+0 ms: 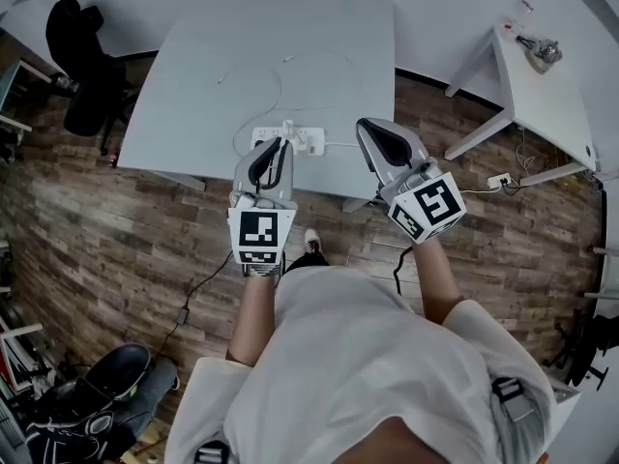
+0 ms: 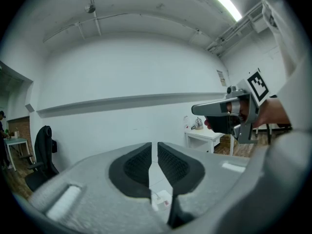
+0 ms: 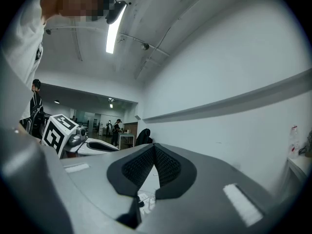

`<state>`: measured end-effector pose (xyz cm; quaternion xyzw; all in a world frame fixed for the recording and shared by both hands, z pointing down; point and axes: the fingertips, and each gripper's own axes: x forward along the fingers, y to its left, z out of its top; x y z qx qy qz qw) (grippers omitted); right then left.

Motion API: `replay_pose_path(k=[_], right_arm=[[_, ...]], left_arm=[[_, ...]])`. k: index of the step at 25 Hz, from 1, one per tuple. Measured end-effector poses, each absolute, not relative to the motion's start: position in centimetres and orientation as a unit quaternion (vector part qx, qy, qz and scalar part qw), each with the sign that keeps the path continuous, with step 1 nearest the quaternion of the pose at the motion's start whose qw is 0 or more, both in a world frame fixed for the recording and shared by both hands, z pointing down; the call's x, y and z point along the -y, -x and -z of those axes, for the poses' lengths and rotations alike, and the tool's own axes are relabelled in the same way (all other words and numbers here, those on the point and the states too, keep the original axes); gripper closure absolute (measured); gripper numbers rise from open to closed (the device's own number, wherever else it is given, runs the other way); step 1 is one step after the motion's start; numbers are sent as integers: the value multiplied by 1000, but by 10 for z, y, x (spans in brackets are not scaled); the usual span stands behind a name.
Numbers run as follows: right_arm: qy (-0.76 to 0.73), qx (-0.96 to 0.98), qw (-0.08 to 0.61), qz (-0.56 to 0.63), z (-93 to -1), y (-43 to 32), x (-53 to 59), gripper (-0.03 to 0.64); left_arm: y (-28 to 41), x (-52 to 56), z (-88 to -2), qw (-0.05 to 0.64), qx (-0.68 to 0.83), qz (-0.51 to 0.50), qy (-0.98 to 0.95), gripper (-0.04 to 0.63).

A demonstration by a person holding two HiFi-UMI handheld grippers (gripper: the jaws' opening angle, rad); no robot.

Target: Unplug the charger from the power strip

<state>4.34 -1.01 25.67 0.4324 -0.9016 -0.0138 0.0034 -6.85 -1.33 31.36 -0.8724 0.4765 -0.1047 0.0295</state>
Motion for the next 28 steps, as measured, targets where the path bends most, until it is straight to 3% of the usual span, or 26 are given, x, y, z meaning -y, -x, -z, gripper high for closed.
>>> replay_pose_path(k=[28], right_arm=[[-398, 906, 106, -94, -397, -20, 85, 615]], left_arm=[[52, 74, -436, -85, -450, 187, 869, 535]])
